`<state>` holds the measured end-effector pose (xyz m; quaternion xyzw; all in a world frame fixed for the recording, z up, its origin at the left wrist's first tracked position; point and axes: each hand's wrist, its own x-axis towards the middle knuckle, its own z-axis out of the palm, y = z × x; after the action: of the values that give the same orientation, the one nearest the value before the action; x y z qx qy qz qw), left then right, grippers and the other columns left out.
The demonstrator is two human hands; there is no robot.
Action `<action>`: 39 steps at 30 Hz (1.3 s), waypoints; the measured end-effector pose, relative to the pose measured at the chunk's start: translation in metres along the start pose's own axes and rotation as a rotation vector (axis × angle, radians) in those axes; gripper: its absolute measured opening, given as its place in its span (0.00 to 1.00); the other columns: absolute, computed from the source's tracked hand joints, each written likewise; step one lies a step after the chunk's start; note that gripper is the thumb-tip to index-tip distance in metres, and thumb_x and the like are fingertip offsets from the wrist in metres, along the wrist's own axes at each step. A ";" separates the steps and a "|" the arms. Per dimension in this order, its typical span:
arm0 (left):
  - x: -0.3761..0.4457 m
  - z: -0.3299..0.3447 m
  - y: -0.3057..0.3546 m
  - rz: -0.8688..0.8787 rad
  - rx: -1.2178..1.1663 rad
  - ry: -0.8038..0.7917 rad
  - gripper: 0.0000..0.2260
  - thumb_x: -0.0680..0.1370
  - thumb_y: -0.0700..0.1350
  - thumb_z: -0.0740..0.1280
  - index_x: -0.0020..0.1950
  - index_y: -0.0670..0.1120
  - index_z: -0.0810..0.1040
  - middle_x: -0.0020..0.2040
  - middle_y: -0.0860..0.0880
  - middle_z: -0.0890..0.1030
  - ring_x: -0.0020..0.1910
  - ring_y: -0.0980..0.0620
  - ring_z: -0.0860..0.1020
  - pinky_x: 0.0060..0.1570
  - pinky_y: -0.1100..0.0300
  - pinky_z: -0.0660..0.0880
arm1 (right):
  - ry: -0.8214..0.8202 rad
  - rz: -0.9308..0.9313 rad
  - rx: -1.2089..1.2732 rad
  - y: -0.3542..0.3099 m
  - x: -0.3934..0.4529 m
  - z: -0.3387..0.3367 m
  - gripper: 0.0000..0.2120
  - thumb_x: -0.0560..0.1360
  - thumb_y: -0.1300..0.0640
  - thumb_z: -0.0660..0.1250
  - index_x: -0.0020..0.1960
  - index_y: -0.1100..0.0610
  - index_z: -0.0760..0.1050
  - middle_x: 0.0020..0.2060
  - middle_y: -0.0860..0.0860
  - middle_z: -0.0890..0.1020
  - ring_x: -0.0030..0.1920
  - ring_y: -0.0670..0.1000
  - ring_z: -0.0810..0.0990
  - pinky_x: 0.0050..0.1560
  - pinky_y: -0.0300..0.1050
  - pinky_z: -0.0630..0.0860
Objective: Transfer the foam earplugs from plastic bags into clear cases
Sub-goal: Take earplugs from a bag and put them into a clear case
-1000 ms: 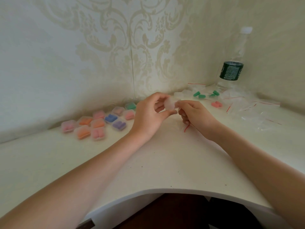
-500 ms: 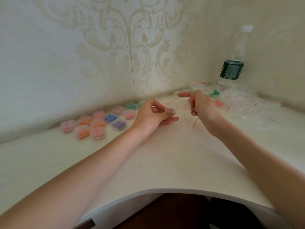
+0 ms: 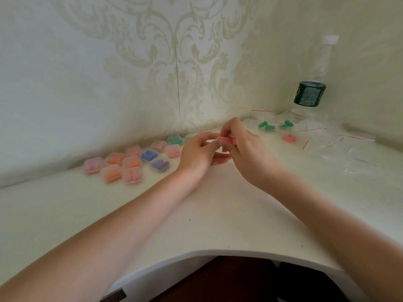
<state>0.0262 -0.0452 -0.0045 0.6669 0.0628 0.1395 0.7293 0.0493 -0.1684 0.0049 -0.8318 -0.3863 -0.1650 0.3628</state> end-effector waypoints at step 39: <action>-0.004 0.002 0.009 -0.261 -0.308 -0.222 0.06 0.78 0.32 0.62 0.54 0.37 0.74 0.41 0.43 0.81 0.35 0.45 0.84 0.39 0.60 0.82 | 0.181 0.329 0.446 0.006 0.013 -0.018 0.11 0.64 0.58 0.49 0.45 0.49 0.63 0.34 0.47 0.66 0.31 0.41 0.64 0.38 0.33 0.65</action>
<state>0.0218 -0.0473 0.0044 0.5450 0.0460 -0.0225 0.8369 0.0625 -0.1771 0.0212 -0.7649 -0.2390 -0.0887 0.5915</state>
